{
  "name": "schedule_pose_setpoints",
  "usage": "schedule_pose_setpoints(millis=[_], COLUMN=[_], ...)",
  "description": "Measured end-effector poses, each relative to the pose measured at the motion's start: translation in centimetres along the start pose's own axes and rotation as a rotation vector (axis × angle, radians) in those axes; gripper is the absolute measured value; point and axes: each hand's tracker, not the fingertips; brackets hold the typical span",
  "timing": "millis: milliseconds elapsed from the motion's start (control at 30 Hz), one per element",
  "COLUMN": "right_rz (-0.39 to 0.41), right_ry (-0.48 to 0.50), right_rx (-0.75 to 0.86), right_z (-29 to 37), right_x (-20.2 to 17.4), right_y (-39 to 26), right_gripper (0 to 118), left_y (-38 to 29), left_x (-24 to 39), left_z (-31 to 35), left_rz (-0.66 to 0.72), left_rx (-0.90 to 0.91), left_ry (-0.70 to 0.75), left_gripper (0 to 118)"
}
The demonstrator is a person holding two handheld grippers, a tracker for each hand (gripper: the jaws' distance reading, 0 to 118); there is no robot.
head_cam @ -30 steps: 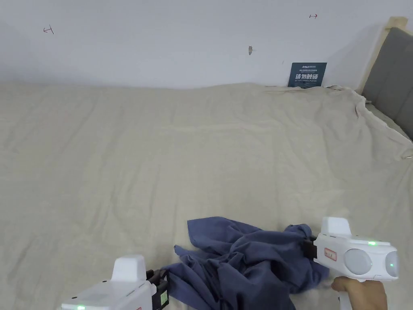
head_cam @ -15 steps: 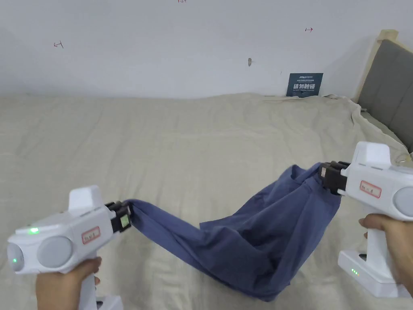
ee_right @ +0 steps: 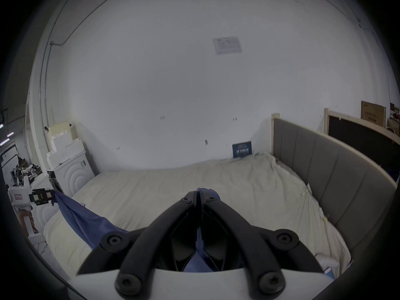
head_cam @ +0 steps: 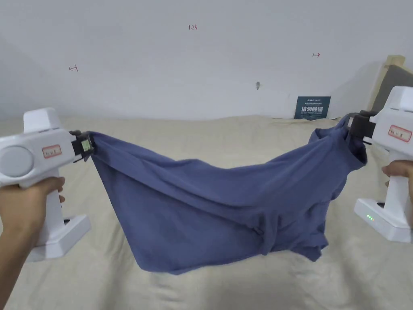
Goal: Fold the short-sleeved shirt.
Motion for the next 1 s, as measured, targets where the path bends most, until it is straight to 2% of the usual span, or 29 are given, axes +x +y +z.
schedule_pose_setpoints(millis=[233, 300, 467, 767, 1000], right_rz=[0.019, 0.017, -0.015, -0.050, -0.080], right_ry=[-0.044, -0.053, -0.068, -0.076, -0.092], right_rx=[0.082, 0.096, 0.102, -0.023, -0.141], right_z=[-2.6, -1.0, -2.7, -4.3, -1.5], right_x=[-0.3, -2.8, -2.0, 0.4, 2.5], right_y=[4.6, 5.0, 4.4, -4.7, -13.9], right_gripper=[0, 0, 0, 0, 0], left_y=[6.8, 8.1, 8.1, -1.1, -10.4], left_x=[0.1, 0.4, 0.4, -2.4, -4.1], left_z=[-2.4, -3.1, -4.4, -6.2, -2.7], left_rz=[-0.037, -0.065, -0.107, -0.077, -0.087], left_rx=[0.084, 0.104, 0.116, -0.053, -0.157], left_ry=[0.037, 0.061, 0.077, 0.084, 0.094], left_gripper=[0, 0, 0, 0, 0])
